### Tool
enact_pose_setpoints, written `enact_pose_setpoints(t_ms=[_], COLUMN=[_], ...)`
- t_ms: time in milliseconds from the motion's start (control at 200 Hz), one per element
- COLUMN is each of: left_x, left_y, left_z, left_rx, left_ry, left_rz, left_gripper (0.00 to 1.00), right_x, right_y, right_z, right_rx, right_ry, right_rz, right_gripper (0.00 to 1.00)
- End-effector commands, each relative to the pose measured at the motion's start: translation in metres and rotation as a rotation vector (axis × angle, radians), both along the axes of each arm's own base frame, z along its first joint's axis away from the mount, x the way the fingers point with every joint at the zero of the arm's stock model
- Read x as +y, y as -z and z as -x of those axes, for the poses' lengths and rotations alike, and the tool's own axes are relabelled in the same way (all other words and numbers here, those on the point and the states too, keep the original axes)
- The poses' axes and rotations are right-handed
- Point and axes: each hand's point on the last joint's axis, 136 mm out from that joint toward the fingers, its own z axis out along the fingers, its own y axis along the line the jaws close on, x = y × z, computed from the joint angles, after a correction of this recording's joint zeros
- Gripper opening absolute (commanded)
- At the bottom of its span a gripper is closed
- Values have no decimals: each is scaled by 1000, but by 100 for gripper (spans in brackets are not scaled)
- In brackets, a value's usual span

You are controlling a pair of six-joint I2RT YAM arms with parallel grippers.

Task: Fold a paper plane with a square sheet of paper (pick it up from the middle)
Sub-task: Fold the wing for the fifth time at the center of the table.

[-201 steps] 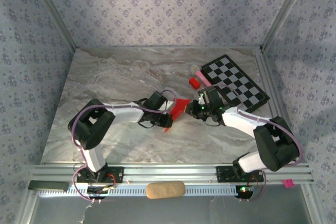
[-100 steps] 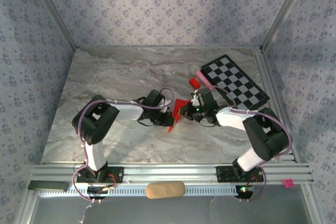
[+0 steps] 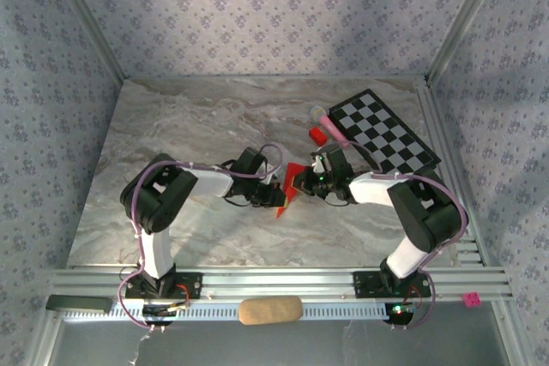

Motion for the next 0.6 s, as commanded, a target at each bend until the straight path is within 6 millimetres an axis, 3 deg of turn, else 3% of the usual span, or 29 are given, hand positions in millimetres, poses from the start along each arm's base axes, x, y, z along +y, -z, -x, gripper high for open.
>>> enact_pose_setpoints(t_ms=[0, 370, 595], left_x=[0, -13, -13], left_y=[2, -12, -5], left_z=[6, 4, 3], left_rx=[56, 141, 164], left_ry=[-11, -44, -68], left_rz=[33, 137, 139], left_gripper=[0, 0, 0], right_x=[-2, -4, -11], right_y=[0, -8, -11], right_z=[-12, -12, -9], right_rx=[-10, -43, -101], right_ry=[32, 14, 24], right_rz=[7, 3, 29], right_gripper=[5, 7, 7])
